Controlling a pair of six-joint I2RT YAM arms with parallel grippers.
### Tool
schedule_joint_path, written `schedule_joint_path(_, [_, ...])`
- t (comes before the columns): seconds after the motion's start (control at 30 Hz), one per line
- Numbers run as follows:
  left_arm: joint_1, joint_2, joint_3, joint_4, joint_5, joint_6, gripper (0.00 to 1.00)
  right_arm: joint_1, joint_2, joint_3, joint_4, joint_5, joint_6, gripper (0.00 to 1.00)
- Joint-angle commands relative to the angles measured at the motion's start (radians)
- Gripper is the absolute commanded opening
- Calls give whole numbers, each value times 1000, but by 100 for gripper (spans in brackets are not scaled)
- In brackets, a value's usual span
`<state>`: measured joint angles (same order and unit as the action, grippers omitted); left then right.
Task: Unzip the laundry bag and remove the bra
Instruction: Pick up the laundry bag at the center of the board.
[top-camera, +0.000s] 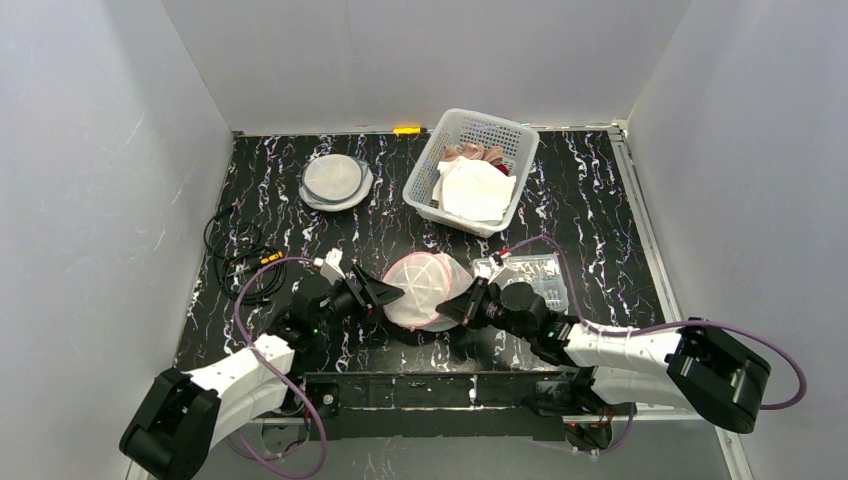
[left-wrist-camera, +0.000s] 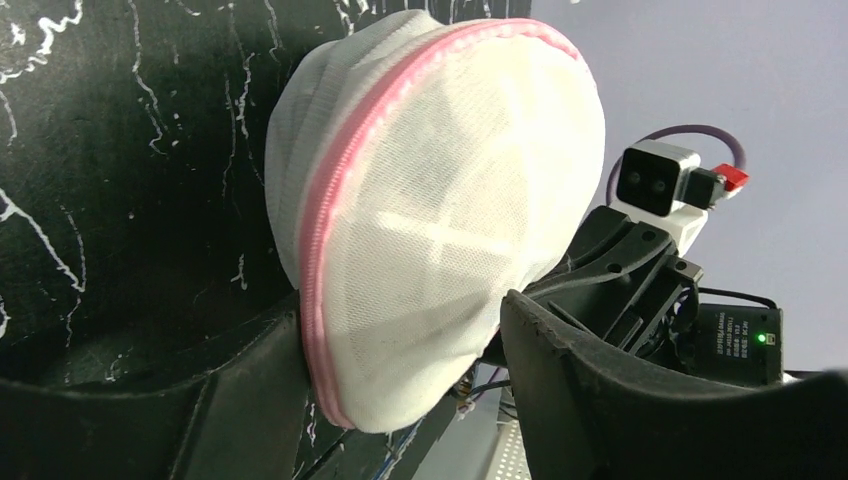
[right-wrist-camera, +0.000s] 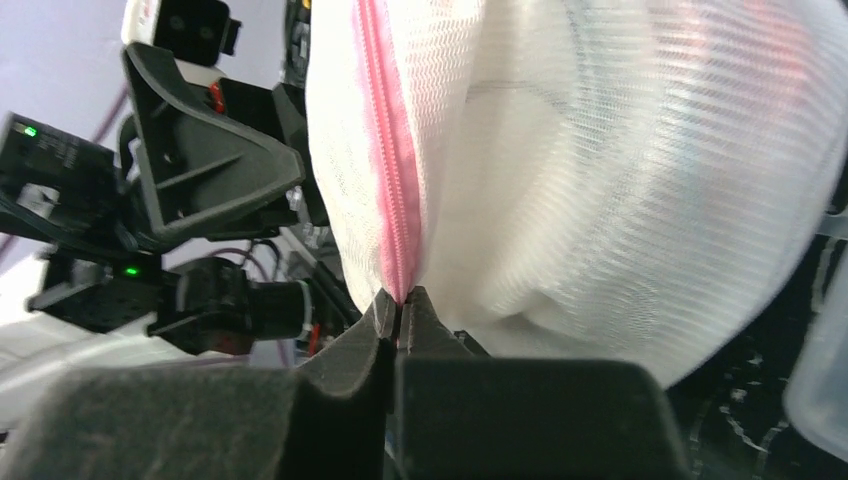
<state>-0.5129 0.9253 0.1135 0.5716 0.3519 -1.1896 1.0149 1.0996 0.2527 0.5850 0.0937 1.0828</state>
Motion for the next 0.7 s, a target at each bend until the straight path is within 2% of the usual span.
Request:
schedule_joint_path(0.0, [-4,-71,10,5,15,-15,64,4,6,34,186,-26,39,1])
schedule_joint_path(0.37, [-3,-359,96,-152,-4,-74,65,5,137,48,617,-83,234,1])
schedule_joint_path(0.67, [-1,-502,142,-288,-20,-118,61,4,79,5,659,-50,218,1])
